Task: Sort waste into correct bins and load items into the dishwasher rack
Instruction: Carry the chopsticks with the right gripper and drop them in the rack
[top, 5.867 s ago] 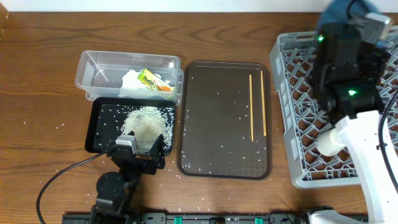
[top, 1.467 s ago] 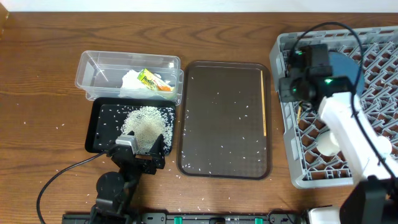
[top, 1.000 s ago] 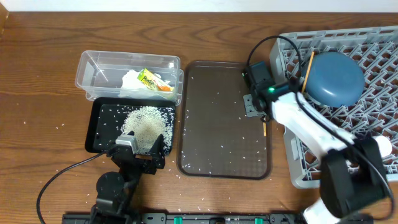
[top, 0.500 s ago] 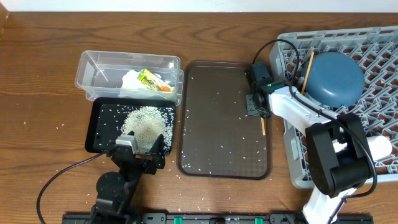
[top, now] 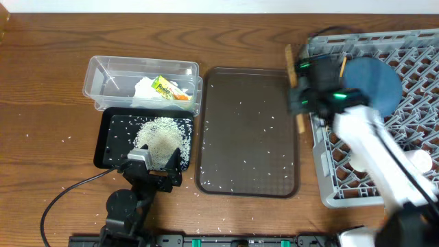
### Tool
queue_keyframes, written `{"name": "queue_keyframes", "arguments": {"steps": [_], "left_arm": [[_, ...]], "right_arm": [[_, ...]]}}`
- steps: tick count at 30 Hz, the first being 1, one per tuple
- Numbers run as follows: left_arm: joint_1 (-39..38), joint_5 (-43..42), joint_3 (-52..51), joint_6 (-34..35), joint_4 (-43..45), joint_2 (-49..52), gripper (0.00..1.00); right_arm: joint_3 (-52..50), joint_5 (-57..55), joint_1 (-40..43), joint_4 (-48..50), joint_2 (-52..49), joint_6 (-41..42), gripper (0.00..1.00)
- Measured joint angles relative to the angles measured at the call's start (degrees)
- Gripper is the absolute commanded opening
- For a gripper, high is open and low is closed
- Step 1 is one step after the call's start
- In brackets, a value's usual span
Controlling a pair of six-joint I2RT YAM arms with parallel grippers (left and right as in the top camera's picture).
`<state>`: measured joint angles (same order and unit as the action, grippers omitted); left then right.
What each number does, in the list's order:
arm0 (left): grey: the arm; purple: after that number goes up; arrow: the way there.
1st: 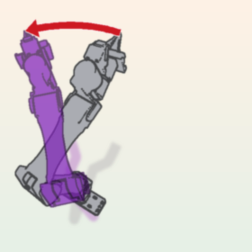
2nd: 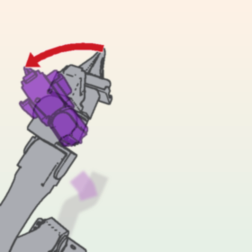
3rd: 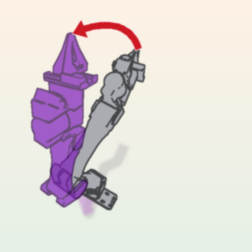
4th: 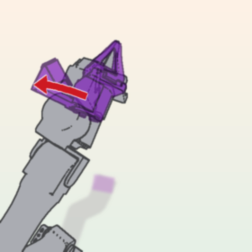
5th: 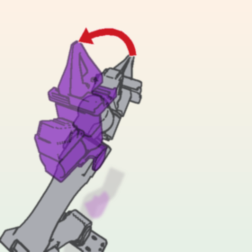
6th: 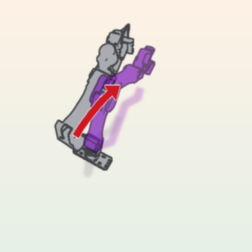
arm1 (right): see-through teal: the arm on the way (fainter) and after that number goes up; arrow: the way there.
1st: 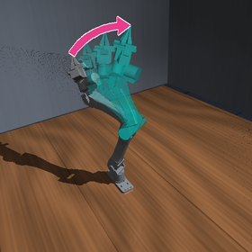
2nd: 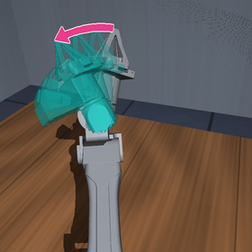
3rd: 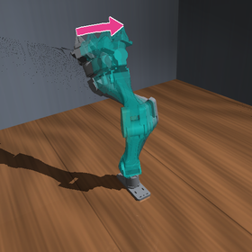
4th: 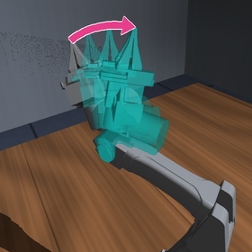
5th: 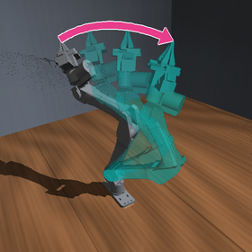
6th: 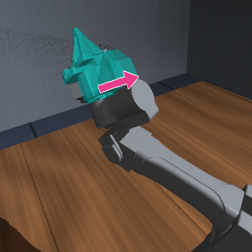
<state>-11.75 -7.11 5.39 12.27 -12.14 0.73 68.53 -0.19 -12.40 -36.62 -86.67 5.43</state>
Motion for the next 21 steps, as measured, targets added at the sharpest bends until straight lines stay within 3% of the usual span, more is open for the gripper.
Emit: {"name": "queue_keyframes", "arguments": {"steps": [4, 9, 10, 12, 14, 18, 21], "left_arm": [[0.0, 0.0, 0.0, 0.0, 0.0, 0.0, 0.93], [0.0, 0.0, 0.0, 0.0, 0.0, 0.0, 0.93], [0.0, 0.0, 0.0, 0.0, 0.0, 0.0, 0.93], [0.0, 0.0, 0.0, 0.0, 0.0, 0.0, 0.93], [0.0, 0.0, 0.0, 0.0, 0.0, 0.0, 0.93], [0.0, 0.0, 0.0, 0.0, 0.0, 0.0, 0.93], [0.0, 0.0, 0.0, 0.0, 0.0, 0.0, 0.93]], "right_arm": [[0.7, -0.2, 7.7, 0.2, 3.2, -3.6, 0.01], [0.6, -0.2, 12.2, 0.7, -0.2, -5.9, 0.01], [0.6, -0.2, 12.4, 1.0, -1.4, -6.1, 0.04], [0.6, -0.2, 12.5, 1.7, -3.4, -6.2, 0.22], [0.4, -0.2, 12.5, 2.0, -5.0, -6.3, 0.32], [0.1, 0.1, 12.5, 1.9, -5.6, -4.9, 0.29], [0.1, 0.2, 12.5, 1.7, -5.4, -3.5, 0.1]]}}
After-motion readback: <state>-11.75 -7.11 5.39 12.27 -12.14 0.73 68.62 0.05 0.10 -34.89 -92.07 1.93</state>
